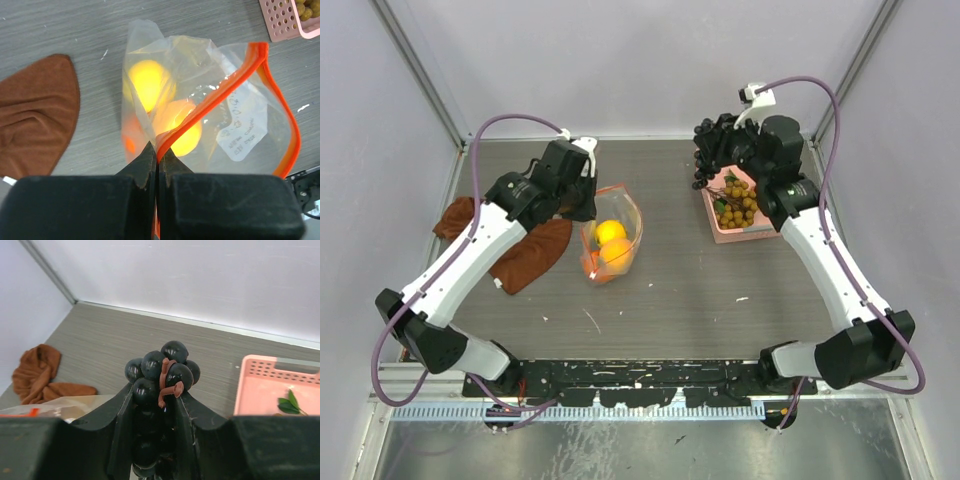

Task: Place the food in the zip-top bag and seal the zipper
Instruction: Place the fake fruit in the zipper food storage bag.

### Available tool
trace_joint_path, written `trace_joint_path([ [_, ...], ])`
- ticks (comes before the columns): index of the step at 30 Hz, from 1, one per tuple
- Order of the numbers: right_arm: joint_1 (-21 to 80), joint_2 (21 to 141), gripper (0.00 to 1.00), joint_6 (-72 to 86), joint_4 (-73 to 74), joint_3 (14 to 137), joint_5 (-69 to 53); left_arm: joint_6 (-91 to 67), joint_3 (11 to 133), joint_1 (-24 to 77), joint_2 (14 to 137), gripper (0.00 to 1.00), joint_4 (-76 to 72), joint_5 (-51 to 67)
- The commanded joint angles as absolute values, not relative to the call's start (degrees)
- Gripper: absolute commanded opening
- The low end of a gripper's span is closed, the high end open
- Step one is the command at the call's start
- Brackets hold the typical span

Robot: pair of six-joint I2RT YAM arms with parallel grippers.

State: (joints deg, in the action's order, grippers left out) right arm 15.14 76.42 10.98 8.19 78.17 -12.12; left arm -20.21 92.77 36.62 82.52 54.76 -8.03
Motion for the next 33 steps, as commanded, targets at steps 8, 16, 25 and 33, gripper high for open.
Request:
trace_joint_path([
  [8,26.94,71.63,0.18,18.46,-0.18,76.57,-11.08,-30.12,93.20,36.39,83.92,0.00,52.14,-5.70],
  [16,35.14,71.43,0.18,24.13,-6.96,73.89,-6.23,-34.52,92.22,36.21,84.53,0.00,51.06,-6.43],
  [25,40.47,72.65,0.18,28.08,-13.75,68.66,-2.86,-38.76,89.06,35.79,83.70,0.00,49.37,-6.86],
  [33,43.37,75.40,0.18,31.19,-19.16,65.54,-3.06,-39.20,88.14,35.54,83.20,0.00,48.58,-6.44],
])
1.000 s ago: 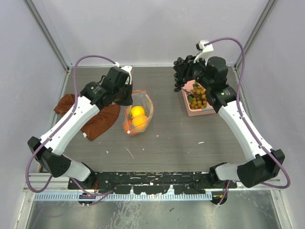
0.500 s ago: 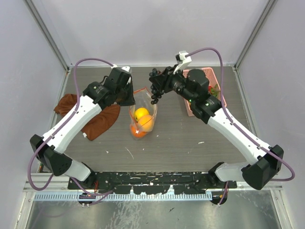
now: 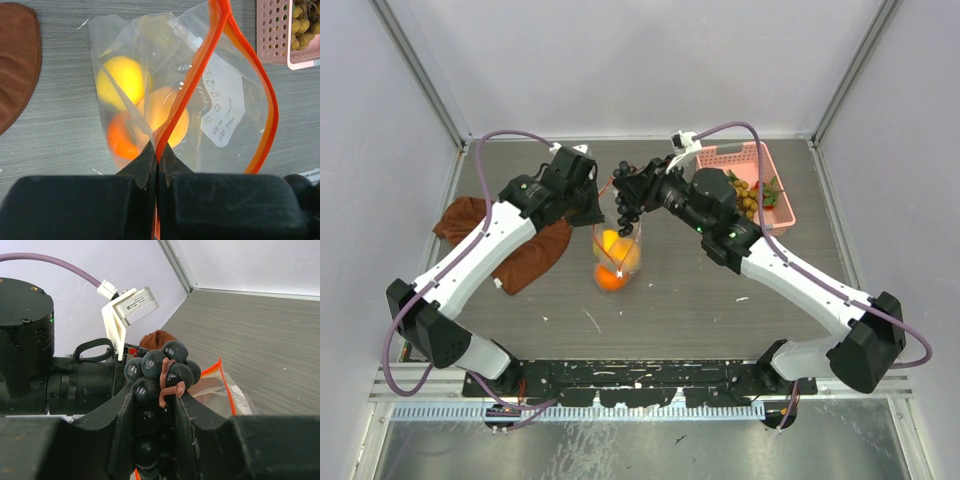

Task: Place the food in the zip-top bag and seal the zipper
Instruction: Place the fake fruit in the zipper food storage bag.

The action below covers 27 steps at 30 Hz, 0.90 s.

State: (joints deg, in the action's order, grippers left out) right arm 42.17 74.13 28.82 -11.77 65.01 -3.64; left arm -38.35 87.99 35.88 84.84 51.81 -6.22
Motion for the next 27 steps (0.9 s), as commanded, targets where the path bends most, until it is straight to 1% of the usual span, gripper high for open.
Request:
trace_joint_path([
  [1,43.60,75.74,0.18,31.16,-19.54,65.51,-2.95,-39.20,88.15,35.58,83.15,0.00,48.64,-6.34],
  [12,44.71,79.95,0.18,31.64,-20.44,62.94,-0.80,-38.68,87.93,35.57,81.36,0.00,48.94,-7.00],
  [22,45.04,82.91,0.18,33.29,-17.48,62.45,0.42,-38.34,88.07,35.51,81.19,0.00,49.22,-7.47],
  [27,45.13,84.68,0.21,33.92,-14.61,63.68,0.11,-38.28,87.97,35.50,81.38,0.00,48.91,-6.98],
])
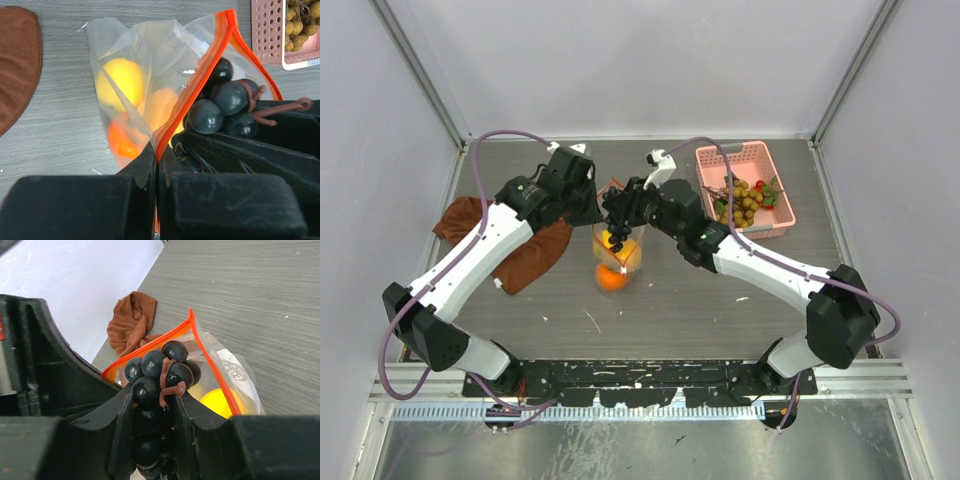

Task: Place the food in the zip-top bag and seal the zipper
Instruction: Place the fake fruit in the zipper food storage bag.

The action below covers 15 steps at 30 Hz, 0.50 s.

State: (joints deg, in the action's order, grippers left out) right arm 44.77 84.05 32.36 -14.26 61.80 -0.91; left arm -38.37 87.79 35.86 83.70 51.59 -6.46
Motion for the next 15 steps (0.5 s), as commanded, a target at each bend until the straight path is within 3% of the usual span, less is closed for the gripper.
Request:
trace_joint_path([
  [1,45.14,84.93,0.22,34.00,-14.47,63.76,0.10,-38.24,87.98,35.53,81.39,0.00,48.88,-6.75],
  [15,45.11,87.89,0.49,34.60,-13.09,68.04,-2.29,-37.18,86.95,35.44,80.37,0.00,48.87,-6.94],
])
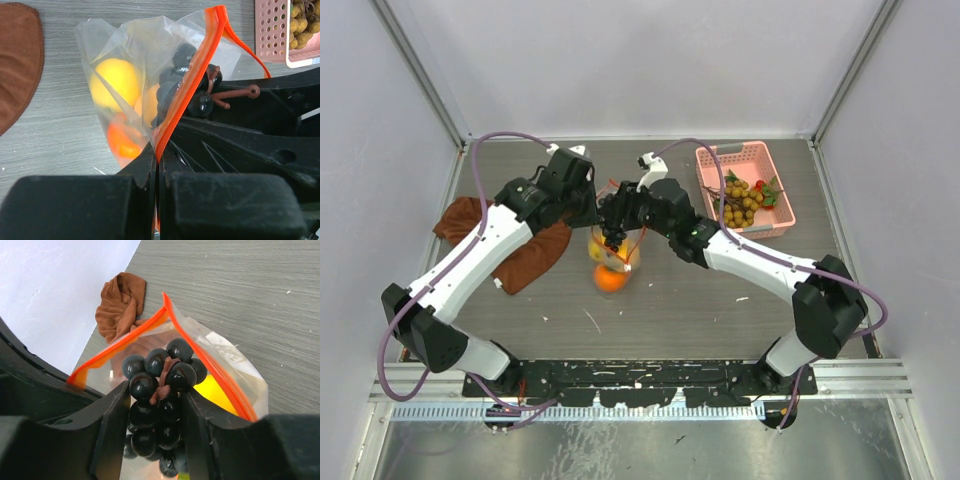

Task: Place the food in the zip-top bag and seal the zipper
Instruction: Place the fake fruit in the zipper food storage bag.

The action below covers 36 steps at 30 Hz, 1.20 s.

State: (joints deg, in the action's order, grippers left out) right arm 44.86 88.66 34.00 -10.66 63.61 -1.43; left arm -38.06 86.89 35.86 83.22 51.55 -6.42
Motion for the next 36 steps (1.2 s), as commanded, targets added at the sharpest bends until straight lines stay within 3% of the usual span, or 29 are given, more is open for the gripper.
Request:
trace_joint_path([
  [1,45.10,87.84,0.51,34.34,-12.68,68.34,-2.41,-37.11,86.92,35.48,80.34,0.00,48.86,-7.00],
  [9,45.13,86.61,0.61,31.15,-8.05,71.05,-3.32,-36.81,86.10,35.46,79.90,0.00,48.76,-7.85],
  [36,45.09,85.06,0.64,11.77,20.97,81.00,8.81,-35.12,84.99,35.23,78.42,0.00,49.30,-9.49],
])
